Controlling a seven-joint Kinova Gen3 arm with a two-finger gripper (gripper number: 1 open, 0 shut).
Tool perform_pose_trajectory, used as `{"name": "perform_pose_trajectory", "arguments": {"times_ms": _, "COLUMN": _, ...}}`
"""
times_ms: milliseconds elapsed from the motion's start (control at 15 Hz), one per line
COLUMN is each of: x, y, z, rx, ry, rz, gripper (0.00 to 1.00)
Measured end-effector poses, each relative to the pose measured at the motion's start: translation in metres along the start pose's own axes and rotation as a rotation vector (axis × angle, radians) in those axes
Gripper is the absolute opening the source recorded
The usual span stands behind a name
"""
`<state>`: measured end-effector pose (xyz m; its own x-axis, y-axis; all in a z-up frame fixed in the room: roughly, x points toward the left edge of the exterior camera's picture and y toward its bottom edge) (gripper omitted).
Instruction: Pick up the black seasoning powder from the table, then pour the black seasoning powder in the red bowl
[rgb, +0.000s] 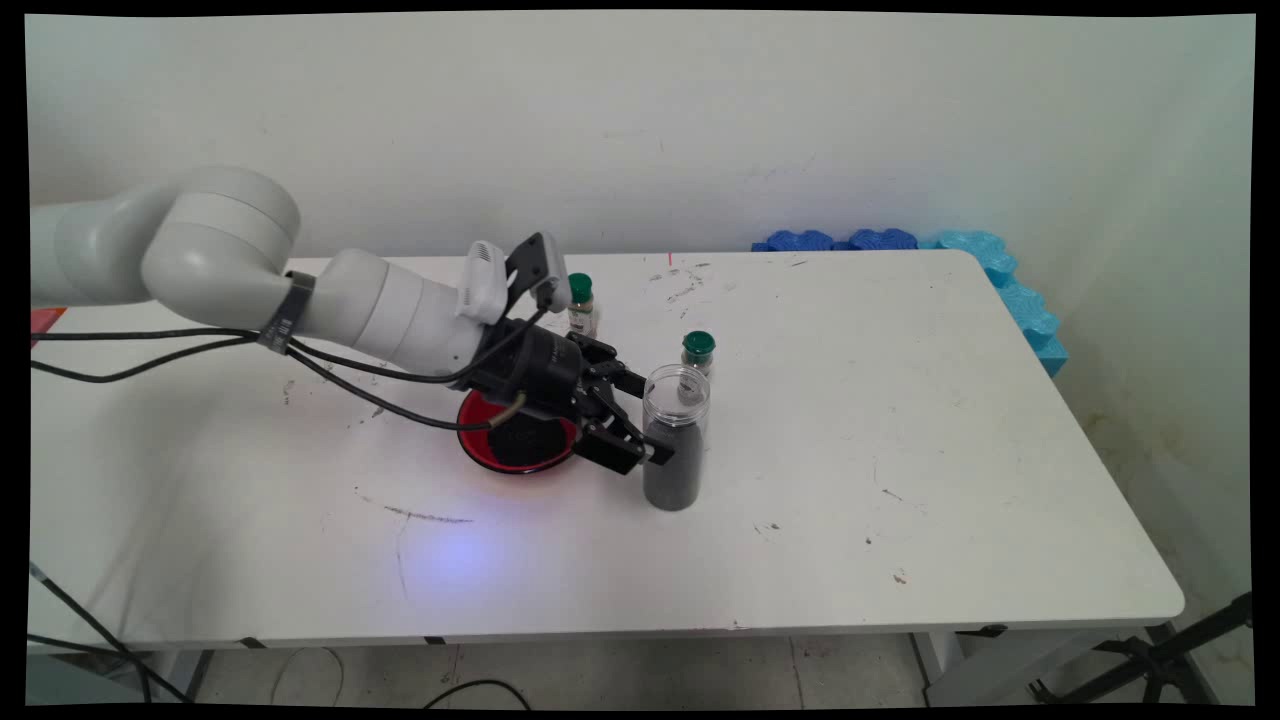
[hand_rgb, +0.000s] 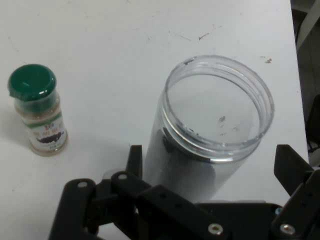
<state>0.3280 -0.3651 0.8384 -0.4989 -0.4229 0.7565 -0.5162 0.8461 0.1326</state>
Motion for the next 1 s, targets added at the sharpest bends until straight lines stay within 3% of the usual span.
{"name": "perform_pose_trajectory", "arguments": {"times_ms": 467, "x": 0.000, "y": -0.002, "z": 0.017, "rx": -0.001, "ry": 0.005, "rz": -0.002, "gripper": 1.00}}
{"name": "perform_pose_trajectory", "arguments": {"times_ms": 533, "x": 0.000, "y": -0.002, "z": 0.018, "rx": 0.000, "ry": 0.005, "rz": -0.003, "gripper": 0.00}}
{"name": "perform_pose_trajectory", "arguments": {"times_ms": 1000, "x": 0.001, "y": -0.001, "z": 0.019, "rx": -0.010, "ry": 0.003, "rz": 0.000, "gripper": 0.00}}
